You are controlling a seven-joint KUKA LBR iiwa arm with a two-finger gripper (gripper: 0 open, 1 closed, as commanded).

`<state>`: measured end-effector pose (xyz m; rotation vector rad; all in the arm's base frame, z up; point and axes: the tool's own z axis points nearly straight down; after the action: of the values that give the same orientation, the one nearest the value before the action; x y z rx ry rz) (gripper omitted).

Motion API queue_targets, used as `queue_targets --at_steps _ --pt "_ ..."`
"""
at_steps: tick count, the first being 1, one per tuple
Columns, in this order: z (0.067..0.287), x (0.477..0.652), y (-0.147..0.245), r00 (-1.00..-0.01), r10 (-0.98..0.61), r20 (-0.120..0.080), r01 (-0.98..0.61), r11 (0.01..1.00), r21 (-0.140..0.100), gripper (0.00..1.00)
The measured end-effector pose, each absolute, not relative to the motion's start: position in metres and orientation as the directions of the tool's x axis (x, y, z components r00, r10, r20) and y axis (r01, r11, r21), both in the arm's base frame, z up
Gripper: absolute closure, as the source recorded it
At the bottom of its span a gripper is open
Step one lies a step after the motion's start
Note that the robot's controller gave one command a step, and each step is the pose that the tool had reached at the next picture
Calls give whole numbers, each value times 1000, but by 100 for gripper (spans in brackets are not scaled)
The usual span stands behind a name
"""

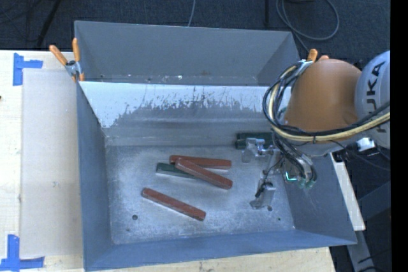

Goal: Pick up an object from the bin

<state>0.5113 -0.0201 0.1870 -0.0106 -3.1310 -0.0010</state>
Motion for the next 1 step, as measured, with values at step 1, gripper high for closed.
queue_targets --at_steps 1 --pt "66 603 -5 -1000 -14 4 -14 1000 0 0"
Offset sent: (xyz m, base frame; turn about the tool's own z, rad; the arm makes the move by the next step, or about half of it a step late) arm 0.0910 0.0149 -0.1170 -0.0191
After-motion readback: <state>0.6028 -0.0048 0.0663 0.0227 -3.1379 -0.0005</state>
